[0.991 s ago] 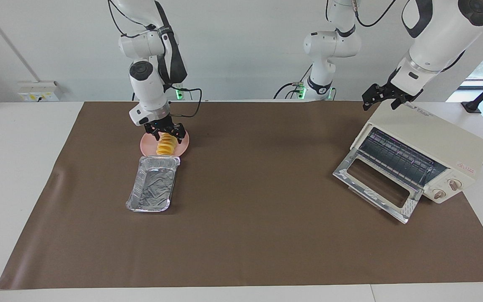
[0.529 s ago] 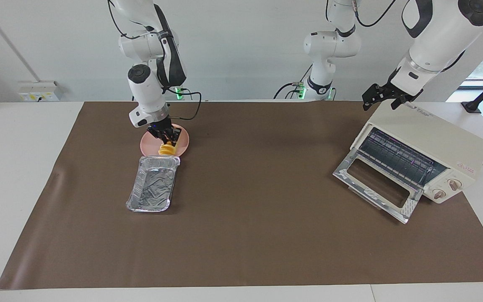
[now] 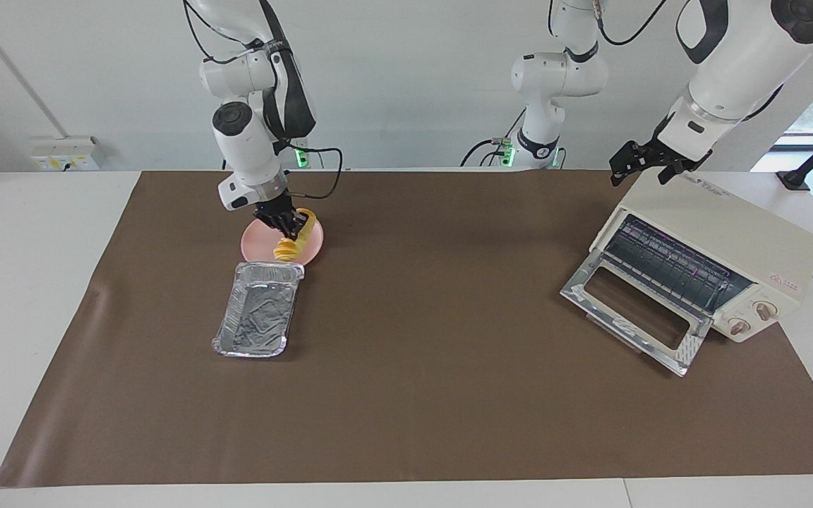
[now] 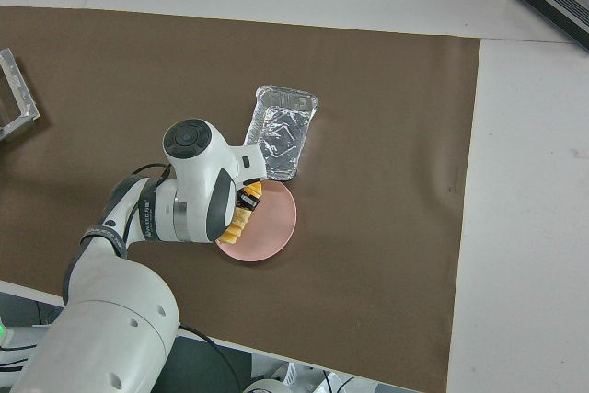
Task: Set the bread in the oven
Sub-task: 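Grasp the bread with the right gripper and lift it into the foil tray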
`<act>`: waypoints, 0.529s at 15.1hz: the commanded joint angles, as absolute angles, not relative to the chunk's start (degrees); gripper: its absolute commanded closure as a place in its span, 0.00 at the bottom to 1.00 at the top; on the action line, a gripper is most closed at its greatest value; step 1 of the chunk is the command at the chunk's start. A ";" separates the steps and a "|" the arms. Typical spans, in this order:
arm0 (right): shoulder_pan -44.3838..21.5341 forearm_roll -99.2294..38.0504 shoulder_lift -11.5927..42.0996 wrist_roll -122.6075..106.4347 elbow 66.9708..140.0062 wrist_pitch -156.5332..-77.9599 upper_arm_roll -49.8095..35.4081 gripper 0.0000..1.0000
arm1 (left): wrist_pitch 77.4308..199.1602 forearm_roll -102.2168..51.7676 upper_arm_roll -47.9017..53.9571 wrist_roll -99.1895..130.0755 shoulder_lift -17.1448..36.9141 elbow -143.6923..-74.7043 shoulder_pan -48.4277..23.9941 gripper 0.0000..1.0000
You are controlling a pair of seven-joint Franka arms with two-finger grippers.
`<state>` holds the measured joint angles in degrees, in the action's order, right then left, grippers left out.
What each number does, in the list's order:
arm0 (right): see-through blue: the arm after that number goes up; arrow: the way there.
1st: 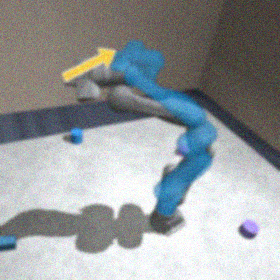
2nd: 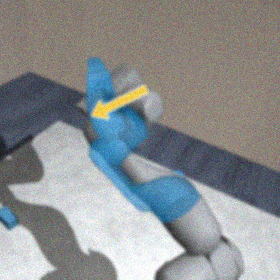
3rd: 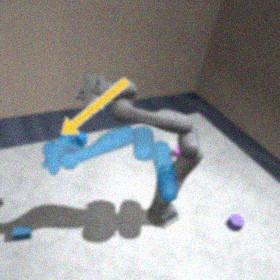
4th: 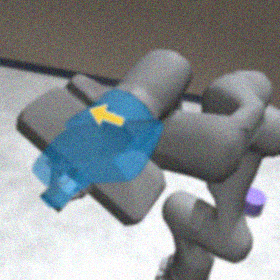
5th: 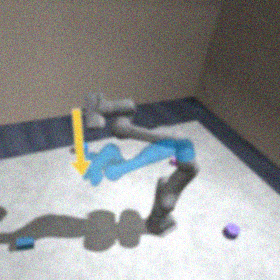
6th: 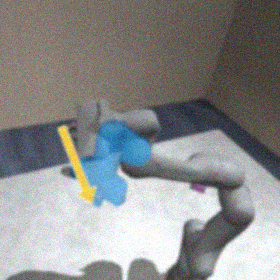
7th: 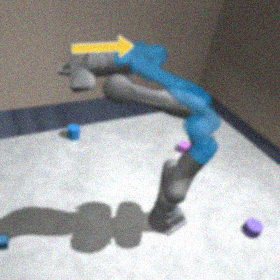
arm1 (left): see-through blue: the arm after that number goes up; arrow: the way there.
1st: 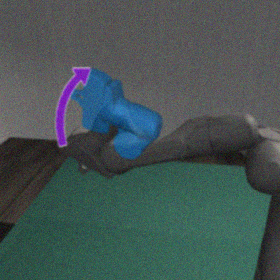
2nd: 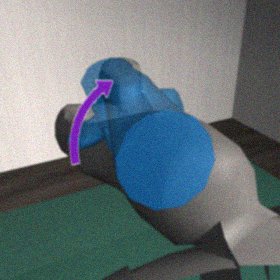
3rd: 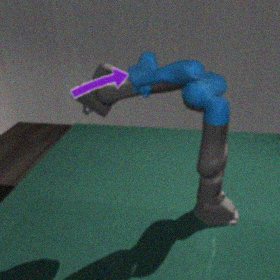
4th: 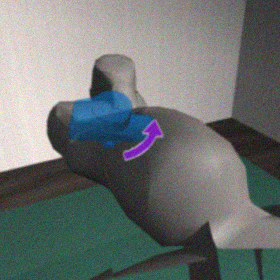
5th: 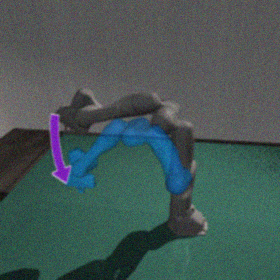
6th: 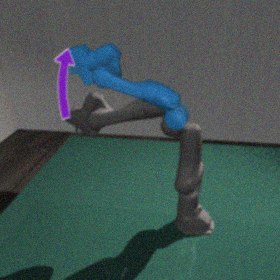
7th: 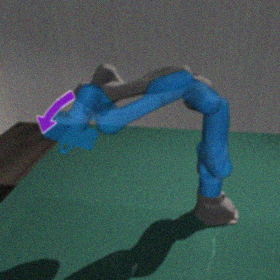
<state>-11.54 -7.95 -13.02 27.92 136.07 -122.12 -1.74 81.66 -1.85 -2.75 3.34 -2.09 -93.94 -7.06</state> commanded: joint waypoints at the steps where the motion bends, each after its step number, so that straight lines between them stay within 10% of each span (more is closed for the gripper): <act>1: -8.28 -8.96 -9.77 24.02 124.66 -114.44 -1.50 1.00 | 82.44 -1.05 -2.29 3.16 -2.99 -94.66 -6.50 0.00; 8: -0.35 -7.91 4.73 5.54 111.89 -118.63 -1.49 1.00 | 82.44 -1.05 -2.29 3.16 -2.99 -94.66 -6.50 0.00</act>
<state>-0.32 -7.92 -0.81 7.05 116.56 -117.17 -0.77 81.66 -1.85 -2.75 3.34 -2.09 -93.94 -7.06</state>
